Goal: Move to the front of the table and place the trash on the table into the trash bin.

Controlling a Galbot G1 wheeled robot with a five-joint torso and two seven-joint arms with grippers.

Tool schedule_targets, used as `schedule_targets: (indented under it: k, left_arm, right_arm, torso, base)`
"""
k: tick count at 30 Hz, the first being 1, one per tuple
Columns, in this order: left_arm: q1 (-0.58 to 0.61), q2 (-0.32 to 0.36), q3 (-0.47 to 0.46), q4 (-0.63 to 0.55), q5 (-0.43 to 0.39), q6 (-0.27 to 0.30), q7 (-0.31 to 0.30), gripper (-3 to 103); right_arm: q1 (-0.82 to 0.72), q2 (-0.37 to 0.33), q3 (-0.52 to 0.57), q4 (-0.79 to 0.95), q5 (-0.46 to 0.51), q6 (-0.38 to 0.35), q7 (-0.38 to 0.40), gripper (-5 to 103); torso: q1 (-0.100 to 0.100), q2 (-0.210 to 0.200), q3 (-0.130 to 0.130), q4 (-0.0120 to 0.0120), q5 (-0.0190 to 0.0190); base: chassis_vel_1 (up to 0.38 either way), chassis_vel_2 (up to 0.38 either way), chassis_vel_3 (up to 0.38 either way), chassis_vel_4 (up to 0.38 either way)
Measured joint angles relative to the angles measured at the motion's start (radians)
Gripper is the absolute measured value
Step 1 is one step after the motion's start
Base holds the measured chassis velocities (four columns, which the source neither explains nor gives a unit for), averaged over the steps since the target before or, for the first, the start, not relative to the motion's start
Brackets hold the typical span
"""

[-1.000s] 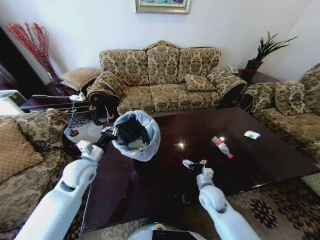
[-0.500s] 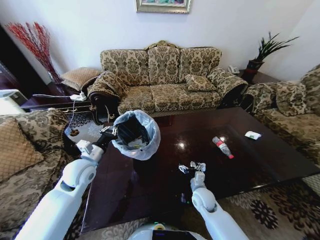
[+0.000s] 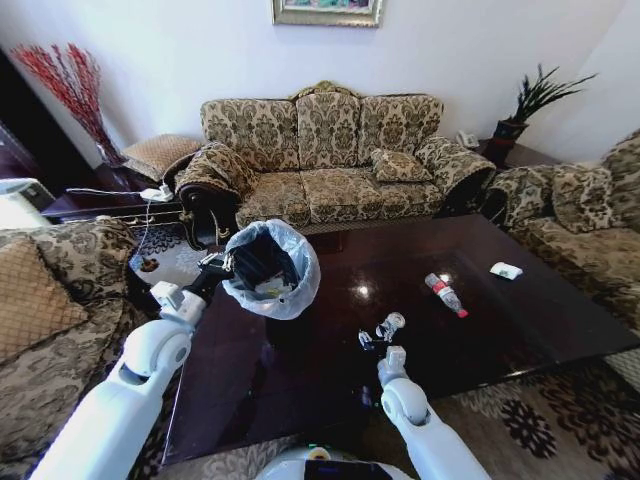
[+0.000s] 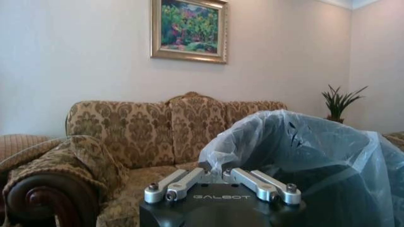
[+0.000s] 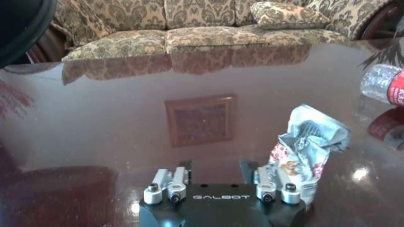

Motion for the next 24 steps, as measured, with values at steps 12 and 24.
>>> schedule_targets:
  k: [12,24]
  left_arm:
    - [-0.002,-0.002,0.002,0.006,-0.001,-0.006,0.007,3]
    - [0.007,-0.014,-0.004,0.011,-0.001,-0.02,0.016,3]
  right_arm:
    - [-0.012,-0.017,0.001,0.125,-0.044,0.012,0.041,3]
    - [-0.08,-0.045,0.111,0.223,0.016,-0.042,0.138,38]
  torso:
    - [0.0,0.0,0.0,0.0001,0.0]
    - [0.0,0.0,0.0,0.0,-0.0001]
  base:
    - [0.0,0.0,0.0,0.0]
    - [0.0,0.0,0.0,0.0]
